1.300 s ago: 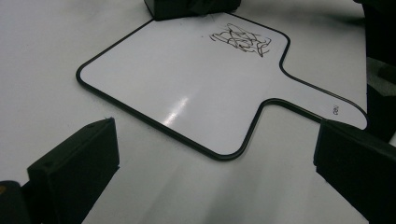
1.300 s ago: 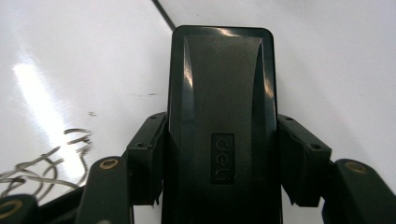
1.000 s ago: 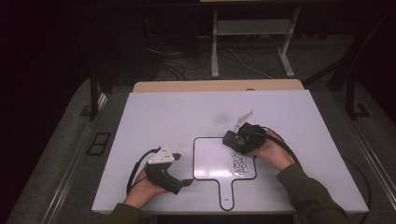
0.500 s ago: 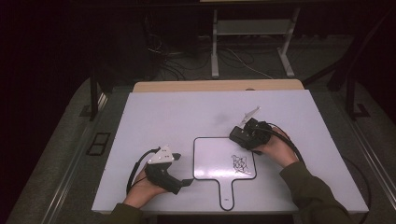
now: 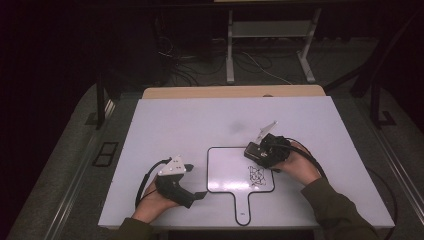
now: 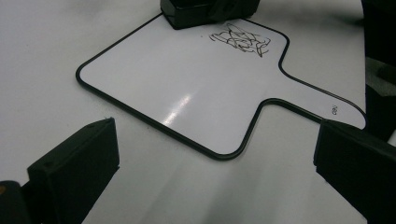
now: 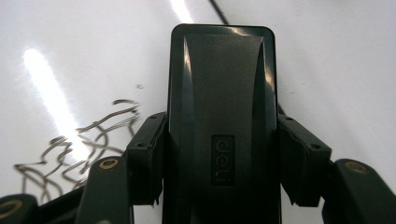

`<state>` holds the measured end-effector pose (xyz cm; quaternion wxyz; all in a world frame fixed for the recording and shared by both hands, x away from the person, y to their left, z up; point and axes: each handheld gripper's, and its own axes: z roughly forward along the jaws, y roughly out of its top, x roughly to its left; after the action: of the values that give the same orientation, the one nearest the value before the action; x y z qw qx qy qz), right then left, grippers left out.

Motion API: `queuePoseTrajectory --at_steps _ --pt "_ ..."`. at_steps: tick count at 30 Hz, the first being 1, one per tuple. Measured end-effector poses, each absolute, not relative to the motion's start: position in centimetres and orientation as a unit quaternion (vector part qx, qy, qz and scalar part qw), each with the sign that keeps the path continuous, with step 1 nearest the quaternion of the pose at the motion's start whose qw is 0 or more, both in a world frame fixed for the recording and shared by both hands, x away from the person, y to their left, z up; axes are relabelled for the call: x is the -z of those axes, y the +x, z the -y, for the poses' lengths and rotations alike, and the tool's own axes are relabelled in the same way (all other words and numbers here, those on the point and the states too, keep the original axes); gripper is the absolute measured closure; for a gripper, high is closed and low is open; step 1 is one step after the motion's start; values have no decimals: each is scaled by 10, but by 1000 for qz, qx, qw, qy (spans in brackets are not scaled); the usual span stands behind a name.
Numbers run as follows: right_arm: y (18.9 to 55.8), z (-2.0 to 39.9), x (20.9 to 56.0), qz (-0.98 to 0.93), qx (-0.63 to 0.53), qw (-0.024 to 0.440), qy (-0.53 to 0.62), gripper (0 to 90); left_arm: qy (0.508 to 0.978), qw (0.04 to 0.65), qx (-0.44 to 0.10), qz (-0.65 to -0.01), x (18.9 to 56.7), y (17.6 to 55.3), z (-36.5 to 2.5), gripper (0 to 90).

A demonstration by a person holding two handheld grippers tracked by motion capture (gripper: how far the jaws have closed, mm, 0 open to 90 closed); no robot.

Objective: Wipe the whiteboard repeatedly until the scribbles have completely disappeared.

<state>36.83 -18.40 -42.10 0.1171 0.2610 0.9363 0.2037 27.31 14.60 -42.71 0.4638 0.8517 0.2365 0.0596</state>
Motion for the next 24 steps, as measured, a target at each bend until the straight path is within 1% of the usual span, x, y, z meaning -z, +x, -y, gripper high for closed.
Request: queuePoseTrajectory --at_steps 6,7,11,18,24 --pt "380 192 421 -929 -197 131 286 389 852 464 -60 -237 427 273 -146 0" --pt "385 197 421 -926 -194 139 294 389 852 463 -59 -237 427 273 -146 0" --pt "393 202 422 -921 -194 142 307 389 853 462 -59 -236 428 274 -146 0" --pt "395 201 422 -922 -188 150 304 389 853 462 -58 -236 428 273 -145 0" --pt "390 194 421 -925 -186 139 299 389 853 462 -57 -237 428 273 -145 0"
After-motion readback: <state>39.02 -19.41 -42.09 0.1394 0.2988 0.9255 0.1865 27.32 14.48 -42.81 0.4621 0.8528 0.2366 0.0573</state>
